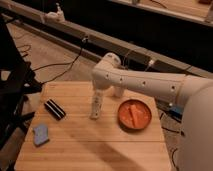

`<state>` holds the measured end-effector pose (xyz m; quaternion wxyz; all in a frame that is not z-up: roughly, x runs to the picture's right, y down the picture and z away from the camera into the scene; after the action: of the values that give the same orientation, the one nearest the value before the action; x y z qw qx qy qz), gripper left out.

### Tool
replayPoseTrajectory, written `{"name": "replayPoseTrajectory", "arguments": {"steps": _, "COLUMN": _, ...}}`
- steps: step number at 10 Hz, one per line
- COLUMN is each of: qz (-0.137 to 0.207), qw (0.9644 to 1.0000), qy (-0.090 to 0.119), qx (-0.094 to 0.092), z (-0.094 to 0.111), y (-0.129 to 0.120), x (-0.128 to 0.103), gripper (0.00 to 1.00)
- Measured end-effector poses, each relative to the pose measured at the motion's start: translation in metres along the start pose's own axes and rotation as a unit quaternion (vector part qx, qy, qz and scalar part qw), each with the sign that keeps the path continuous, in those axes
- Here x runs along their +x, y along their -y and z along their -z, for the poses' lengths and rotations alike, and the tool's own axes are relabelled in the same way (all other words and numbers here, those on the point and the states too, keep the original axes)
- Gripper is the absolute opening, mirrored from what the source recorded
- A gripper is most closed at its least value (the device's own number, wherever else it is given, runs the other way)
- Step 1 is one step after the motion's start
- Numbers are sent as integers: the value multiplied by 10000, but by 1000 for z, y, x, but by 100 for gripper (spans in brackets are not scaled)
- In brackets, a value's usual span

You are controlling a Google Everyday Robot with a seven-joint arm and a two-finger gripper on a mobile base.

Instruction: Stand the bottle upright

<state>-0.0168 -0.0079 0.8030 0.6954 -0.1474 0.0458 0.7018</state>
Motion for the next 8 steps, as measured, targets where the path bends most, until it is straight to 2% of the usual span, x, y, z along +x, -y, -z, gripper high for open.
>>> {"name": "replayPoseTrajectory", "arguments": {"steps": 1, "qz": -15, "qw": 10000, "qy": 44, "qx": 28, "z": 3, "y": 2, "x": -3, "gripper": 29}}
{"name": "replayPoseTrajectory", "arguments": {"steps": 3, "qz": -32, "qw": 9998, "qy": 176, "qx": 64, "z": 11, "y": 5, "x": -13, "gripper": 8}}
{"name": "replayPoseTrajectory", "arguments": {"steps": 4, "qz": -29, "qw": 9997, "qy": 214, "qx": 70, "z": 13, "y": 5, "x": -17, "gripper": 3}}
{"name": "replayPoseTrajectory", "arguments": {"steps": 8, "qz": 50, "qw": 9997, "qy": 210, "qx": 115, "z": 5, "y": 6, "x": -21, "gripper": 0}}
